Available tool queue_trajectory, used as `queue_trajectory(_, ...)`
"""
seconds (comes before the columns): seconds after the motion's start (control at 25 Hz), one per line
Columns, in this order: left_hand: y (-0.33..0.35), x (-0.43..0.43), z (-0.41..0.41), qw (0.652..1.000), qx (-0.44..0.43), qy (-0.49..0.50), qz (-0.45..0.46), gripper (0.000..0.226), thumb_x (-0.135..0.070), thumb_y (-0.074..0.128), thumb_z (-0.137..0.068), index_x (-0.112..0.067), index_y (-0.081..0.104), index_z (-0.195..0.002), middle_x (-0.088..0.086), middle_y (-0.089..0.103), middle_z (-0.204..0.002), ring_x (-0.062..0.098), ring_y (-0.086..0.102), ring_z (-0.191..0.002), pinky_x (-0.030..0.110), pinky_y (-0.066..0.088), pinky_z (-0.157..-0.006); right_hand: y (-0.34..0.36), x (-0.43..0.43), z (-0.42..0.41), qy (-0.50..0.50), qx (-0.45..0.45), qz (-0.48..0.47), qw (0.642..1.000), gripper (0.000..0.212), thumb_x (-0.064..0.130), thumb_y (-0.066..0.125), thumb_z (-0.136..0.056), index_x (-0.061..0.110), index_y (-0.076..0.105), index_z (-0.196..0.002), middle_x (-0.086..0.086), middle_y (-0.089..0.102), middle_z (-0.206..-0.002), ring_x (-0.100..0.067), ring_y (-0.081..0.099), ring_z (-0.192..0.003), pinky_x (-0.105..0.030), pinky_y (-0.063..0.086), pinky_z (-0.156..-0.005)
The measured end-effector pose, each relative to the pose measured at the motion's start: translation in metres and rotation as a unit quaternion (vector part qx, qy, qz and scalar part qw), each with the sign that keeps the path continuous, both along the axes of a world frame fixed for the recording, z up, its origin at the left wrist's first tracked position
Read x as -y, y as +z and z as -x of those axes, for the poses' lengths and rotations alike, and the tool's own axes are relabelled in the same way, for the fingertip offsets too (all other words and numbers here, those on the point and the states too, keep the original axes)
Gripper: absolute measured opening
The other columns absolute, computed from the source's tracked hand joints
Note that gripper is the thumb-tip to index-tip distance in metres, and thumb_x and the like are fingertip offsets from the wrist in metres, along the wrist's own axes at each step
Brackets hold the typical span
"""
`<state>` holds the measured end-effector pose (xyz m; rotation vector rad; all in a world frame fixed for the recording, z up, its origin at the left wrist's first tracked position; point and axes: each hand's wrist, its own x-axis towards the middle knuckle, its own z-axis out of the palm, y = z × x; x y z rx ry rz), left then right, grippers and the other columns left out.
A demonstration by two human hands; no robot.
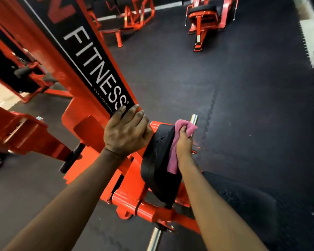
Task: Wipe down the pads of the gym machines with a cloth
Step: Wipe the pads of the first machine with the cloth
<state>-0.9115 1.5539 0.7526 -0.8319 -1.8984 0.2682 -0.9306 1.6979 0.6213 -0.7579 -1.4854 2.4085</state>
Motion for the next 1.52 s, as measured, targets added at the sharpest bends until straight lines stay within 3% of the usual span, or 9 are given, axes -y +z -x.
queue_trajectory(0.12, -0.002, 0.0, 0.001, 1.0, -0.008, -0.009, -0.004, 0.012, -0.024, 0.062, -0.082, -0.018, 0.073, -0.082, -0.005, 0.075, -0.096, 0.015, 0.07, -0.106, 0.035, 0.045, -0.096, -0.009, 0.025, -0.033, -0.05, -0.006, -0.072, 0.996, 0.026, 0.032, 0.055, -0.104, 0.019, 0.058, -0.081, 0.006, 0.063, -0.076, -0.01, 0.065, -0.075, -0.03, 0.045, -0.076)
queue_trajectory(0.32, -0.001, 0.0, 0.002, 1.0, -0.017, -0.009, -0.003, 0.011, -0.022, 0.063, -0.08, -0.017, 0.073, -0.082, -0.004, 0.075, -0.095, 0.015, 0.071, -0.105, 0.035, 0.045, -0.095, -0.037, 0.048, -0.076, -0.007, -0.162, -0.136, 0.977, 0.04, 0.034, 0.05, -0.102, 0.011, 0.06, -0.133, -0.004, 0.059, -0.141, -0.01, 0.049, -0.137, -0.028, 0.035, -0.117)
queue_trajectory(0.6, 0.0, 0.0, -0.001, 1.0, -0.004, -0.002, -0.001, 0.013, -0.021, 0.062, -0.081, -0.017, 0.073, -0.085, -0.005, 0.075, -0.099, 0.014, 0.069, -0.109, 0.035, 0.041, -0.099, -0.016, 0.024, -0.017, -0.072, 0.003, -0.039, 0.997, 0.033, 0.023, 0.054, -0.105, 0.023, 0.048, -0.073, 0.01, 0.053, -0.065, 0.001, 0.05, -0.056, -0.034, 0.041, -0.067)
queue_trajectory(0.8, 0.001, -0.001, -0.002, 1.0, 0.0, 0.001, -0.003, 0.011, -0.021, 0.062, -0.081, -0.017, 0.072, -0.083, -0.005, 0.075, -0.098, 0.014, 0.07, -0.107, 0.034, 0.042, -0.098, -0.024, 0.047, -0.068, -0.005, -0.182, -0.153, 0.971, 0.037, 0.03, 0.05, -0.103, 0.019, 0.058, -0.137, -0.003, 0.057, -0.145, -0.014, 0.049, -0.139, -0.035, 0.035, -0.119)
queue_trajectory(1.04, 0.0, -0.001, -0.002, 1.0, -0.003, 0.007, -0.003, 0.009, -0.022, 0.064, -0.079, -0.018, 0.072, -0.082, -0.006, 0.075, -0.097, 0.013, 0.07, -0.107, 0.034, 0.043, -0.098, -0.074, 0.023, -0.021, -0.029, -0.065, -0.02, 0.997, 0.023, 0.02, 0.045, -0.099, 0.006, 0.06, -0.088, -0.01, 0.061, -0.091, -0.022, 0.06, -0.083, -0.045, 0.047, -0.081)
queue_trajectory(1.16, 0.001, -0.002, -0.002, 1.0, 0.004, 0.015, 0.002, 0.011, -0.022, 0.063, -0.08, -0.018, 0.073, -0.083, -0.005, 0.075, -0.098, 0.014, 0.07, -0.108, 0.035, 0.043, -0.098, -0.076, 0.013, -0.031, 0.004, 0.122, 0.033, 0.992, 0.025, 0.037, 0.046, -0.106, 0.02, 0.065, -0.111, 0.001, 0.068, -0.104, -0.022, 0.069, -0.103, -0.035, 0.051, -0.086)
queue_trajectory(1.24, -0.001, -0.001, -0.001, 1.0, -0.003, 0.012, 0.007, 0.011, -0.022, 0.063, -0.08, -0.018, 0.073, -0.083, -0.005, 0.075, -0.098, 0.014, 0.07, -0.108, 0.035, 0.043, -0.098, -0.049, 0.021, -0.035, -0.04, 0.076, -0.004, 0.996, 0.018, 0.029, 0.051, -0.105, 0.022, 0.067, -0.099, 0.003, 0.068, -0.097, -0.025, 0.068, -0.105, -0.025, 0.049, -0.082)
queue_trajectory(1.4, 0.0, 0.0, 0.0, 1.0, -0.006, 0.024, 0.012, 0.012, -0.022, 0.063, -0.08, -0.018, 0.073, -0.083, -0.006, 0.075, -0.097, 0.014, 0.07, -0.107, 0.035, 0.043, -0.098, -0.019, 0.051, -0.046, -0.026, -0.143, -0.148, 0.978, 0.042, 0.033, 0.056, -0.1, 0.016, 0.059, -0.138, -0.003, 0.057, -0.146, -0.02, 0.046, -0.142, -0.038, 0.032, -0.12)
queue_trajectory(1.52, -0.004, -0.001, 0.001, 0.999, -0.023, 0.023, 0.018, 0.01, -0.022, 0.063, -0.08, -0.018, 0.072, -0.082, -0.006, 0.075, -0.096, 0.014, 0.07, -0.107, 0.035, 0.043, -0.098, -0.061, 0.057, -0.06, -0.07, -0.079, -0.073, 0.992, 0.038, 0.049, 0.055, -0.096, 0.031, 0.064, -0.128, 0.004, 0.063, -0.138, -0.014, 0.054, -0.135, -0.045, 0.039, -0.117)
